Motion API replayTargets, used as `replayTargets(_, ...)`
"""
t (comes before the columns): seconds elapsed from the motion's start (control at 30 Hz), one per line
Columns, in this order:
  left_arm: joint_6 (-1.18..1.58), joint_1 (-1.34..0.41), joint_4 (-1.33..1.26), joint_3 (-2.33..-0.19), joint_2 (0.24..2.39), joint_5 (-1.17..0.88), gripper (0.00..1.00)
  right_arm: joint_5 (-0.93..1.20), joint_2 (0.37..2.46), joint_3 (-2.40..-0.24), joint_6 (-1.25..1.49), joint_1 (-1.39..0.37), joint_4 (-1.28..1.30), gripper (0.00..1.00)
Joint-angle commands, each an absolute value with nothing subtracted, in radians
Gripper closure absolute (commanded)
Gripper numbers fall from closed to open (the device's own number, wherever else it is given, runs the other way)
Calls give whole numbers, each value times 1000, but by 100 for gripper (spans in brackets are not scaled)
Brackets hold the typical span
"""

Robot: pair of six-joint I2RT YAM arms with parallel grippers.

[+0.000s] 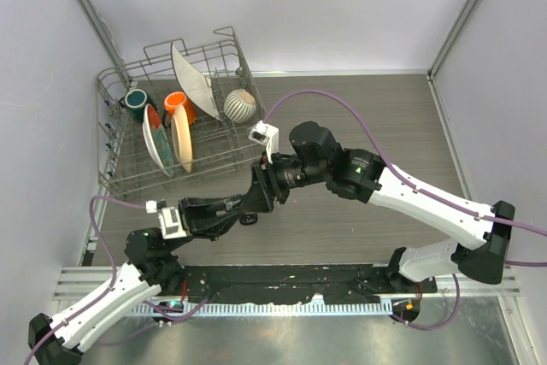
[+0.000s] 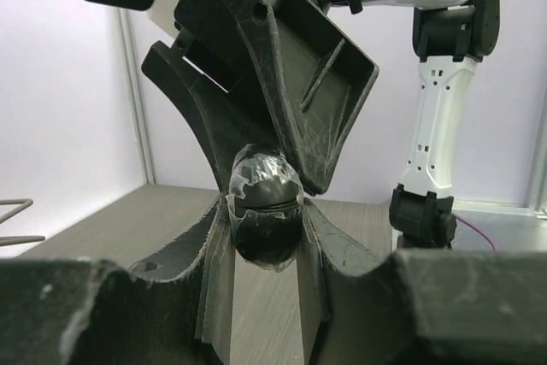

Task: Insert the wireless bluetooth earbuds into the charging case
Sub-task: Open the charging case.

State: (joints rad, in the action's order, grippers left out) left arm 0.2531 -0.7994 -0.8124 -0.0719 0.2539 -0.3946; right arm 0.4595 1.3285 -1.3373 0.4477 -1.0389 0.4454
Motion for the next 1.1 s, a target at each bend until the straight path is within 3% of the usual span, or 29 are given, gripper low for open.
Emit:
replayTargets(0.0, 265, -813, -831, -130, 235, -578, 100, 413, 1338, -1359, 498, -985, 315, 44)
replayTargets(0.2, 264, -811, -825, -130, 232, -578, 100, 437, 1333, -1342, 529, -954, 285, 44)
replayTargets(0.5, 236, -811, -805, -109, 212, -414, 100, 515, 1319, -1328, 526, -954, 255, 44)
replayTargets(0.73, 221, -811, -730, -97, 166, -342, 100, 499, 1249, -1315, 523, -953, 180, 37)
replayTargets(0.93, 224, -811, -703, -89, 147, -333, 100, 407, 1184, -1299, 488, -945, 173, 35)
replayTargets(1.07, 224, -813, -687, -97, 133, -336, 100, 215, 1134, -1237, 509, -852, 251, 36)
